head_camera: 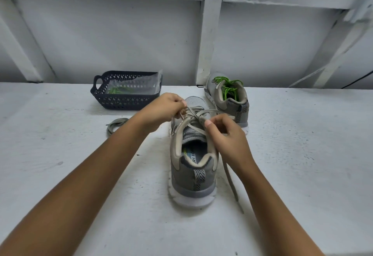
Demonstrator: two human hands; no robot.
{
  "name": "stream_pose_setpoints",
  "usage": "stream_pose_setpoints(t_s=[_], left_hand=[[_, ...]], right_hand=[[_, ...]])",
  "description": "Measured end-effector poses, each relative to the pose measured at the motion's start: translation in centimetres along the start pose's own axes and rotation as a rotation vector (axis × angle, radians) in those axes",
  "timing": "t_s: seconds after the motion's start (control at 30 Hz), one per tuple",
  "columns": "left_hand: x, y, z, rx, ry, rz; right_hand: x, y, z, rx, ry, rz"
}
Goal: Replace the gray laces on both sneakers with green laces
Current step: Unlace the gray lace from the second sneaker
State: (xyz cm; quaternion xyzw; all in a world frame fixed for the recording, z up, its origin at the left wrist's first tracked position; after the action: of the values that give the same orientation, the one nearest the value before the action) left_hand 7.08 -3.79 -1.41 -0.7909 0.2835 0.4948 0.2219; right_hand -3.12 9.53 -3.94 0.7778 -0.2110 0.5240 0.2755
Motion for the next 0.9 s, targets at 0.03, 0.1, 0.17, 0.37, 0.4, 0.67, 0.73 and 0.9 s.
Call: stream_pose_setpoints(t_s=[0.03, 0.1, 0.17, 0.37, 0.4, 0.67, 0.73, 0.9], left_hand=[[0.2, 0.2, -0.1, 0.013, -0.093, -0.036], [0.6, 0.4, -0.1, 0.02, -0.303, -0.08], [1.0, 0.2, -0.3, -0.004, -0.378, -0.088], [2.9, -2.5, -1.0, 0.036, -0.081, -0.061], [2.9, -3.0, -0.9, 0.022, -0.088, -0.02], [2.9, -2.8, -1.4, -0.204, -0.383, -0.03], [3.3, -2.5, -1.5, -0.175, -0.709, -0.172], [3.3, -2.5, -0.7, -0.082, -0.6, -0.106]], right_hand=[[0.0, 0.0, 0.0, 0.004, 0.007, -0.005], [-0.2, 0.0, 0.0, 0.009, 0.021, -0.011], [-0.4, -0.1, 0.0, 0.009, 0.051, -0.011], [-0.9, -0.2, 0.1, 0.024, 0.14, -0.01], [-0.9, -0.1, 0.1, 0.021, 0.142, -0.014], [-1.1, -0.2, 0.2, 0.012, 0.141, -0.012], [-1.1, -0.2, 0.2, 0.013, 0.135, -0.015], [-1.2, -0.2, 0.1, 0.008, 0.135, -0.012]])
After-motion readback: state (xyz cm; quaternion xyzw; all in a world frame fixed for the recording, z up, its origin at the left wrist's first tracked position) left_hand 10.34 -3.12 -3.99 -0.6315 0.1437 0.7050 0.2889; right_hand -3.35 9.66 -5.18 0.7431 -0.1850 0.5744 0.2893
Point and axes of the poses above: each hand's wrist, its own y-axis towards the middle knuckle, its own z-axis out of the palm, x = y × z, the point moved 7 cm from there along y, towards the middle knuckle, and after that the axes turned 1 degree about z, right-handed, at the moved point
